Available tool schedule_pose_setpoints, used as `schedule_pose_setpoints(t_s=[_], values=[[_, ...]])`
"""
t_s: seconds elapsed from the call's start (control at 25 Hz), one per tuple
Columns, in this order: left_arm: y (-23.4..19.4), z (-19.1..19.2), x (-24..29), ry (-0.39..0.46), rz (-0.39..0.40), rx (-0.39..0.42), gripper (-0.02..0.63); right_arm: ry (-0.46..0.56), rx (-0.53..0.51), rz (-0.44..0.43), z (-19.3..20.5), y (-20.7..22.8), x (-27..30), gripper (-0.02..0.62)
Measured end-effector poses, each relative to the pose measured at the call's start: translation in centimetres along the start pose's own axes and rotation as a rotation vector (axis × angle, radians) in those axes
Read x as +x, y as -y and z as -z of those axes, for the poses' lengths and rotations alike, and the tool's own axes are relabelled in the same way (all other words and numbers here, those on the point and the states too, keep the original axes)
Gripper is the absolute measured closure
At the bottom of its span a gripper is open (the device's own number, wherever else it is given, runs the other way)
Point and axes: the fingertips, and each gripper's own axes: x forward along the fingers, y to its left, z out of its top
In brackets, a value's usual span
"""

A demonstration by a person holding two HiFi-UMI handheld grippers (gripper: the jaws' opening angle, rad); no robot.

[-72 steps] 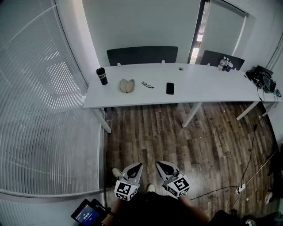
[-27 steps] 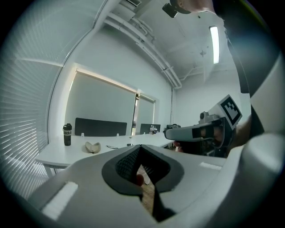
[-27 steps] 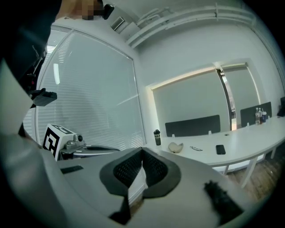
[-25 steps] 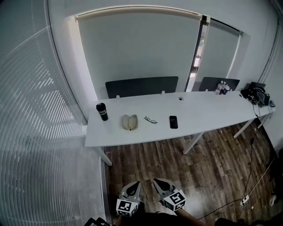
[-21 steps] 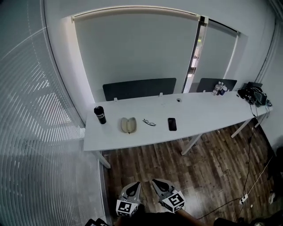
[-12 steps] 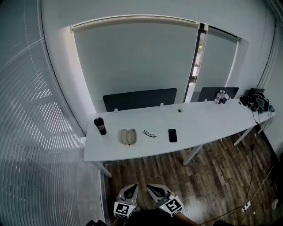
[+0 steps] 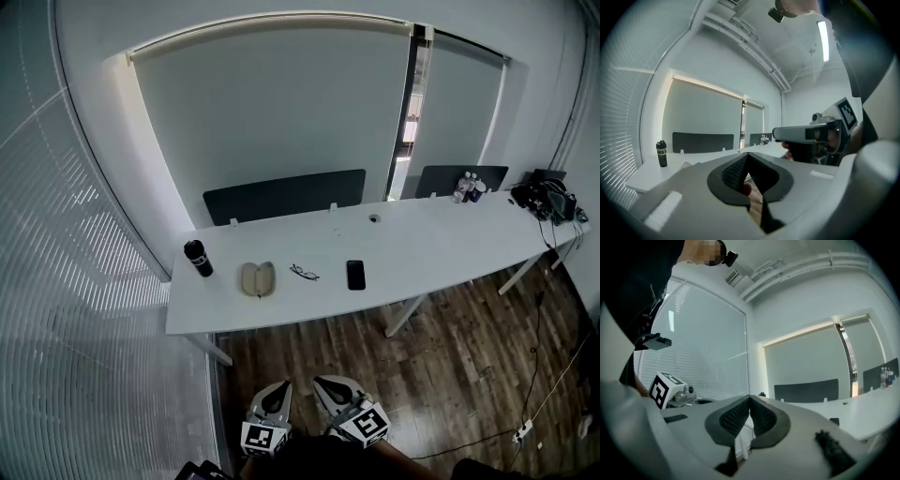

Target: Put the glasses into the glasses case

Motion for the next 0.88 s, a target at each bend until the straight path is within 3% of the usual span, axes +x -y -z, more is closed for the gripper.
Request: schedule_pose_setpoints(t_s=[0.08, 0.24, 0.36, 0.52, 0.76, 0.88], values=[[1.0, 0.0, 1.0, -0.019, -0.007, -0.018, 0.600, -0.005, 0.006, -0.010, 0.7, 0.3, -1.4, 0.588], [2.5, 0.2, 2.7, 0.000, -0.008, 0.033, 0.600, -0.008, 0.042, -0.003, 1.8, 1.5, -3.9, 0.588], [4.1, 0.0, 4.1, -0.043, -0.026, 0.070, 0.600, -0.006, 0.051, 0.028, 3.0, 4.5, -4.9, 0.588], [7.0, 1.4, 4.7, -0.082, 0.042, 0.123, 0.600, -0.025, 0.105, 0.089, 4.5, 7.7, -6.6, 0.588], [4.9, 1.4, 7.9, -0.044, 0.004, 0.108, 0.600, -0.011, 0.118, 0.154, 6.0, 12.0, -5.8, 0.588], [4.7, 1.4, 9.5, -0.031, 0.025, 0.168, 0.600, -0.019, 0.138, 0.201, 6.4, 13.7, -4.8, 0.588]])
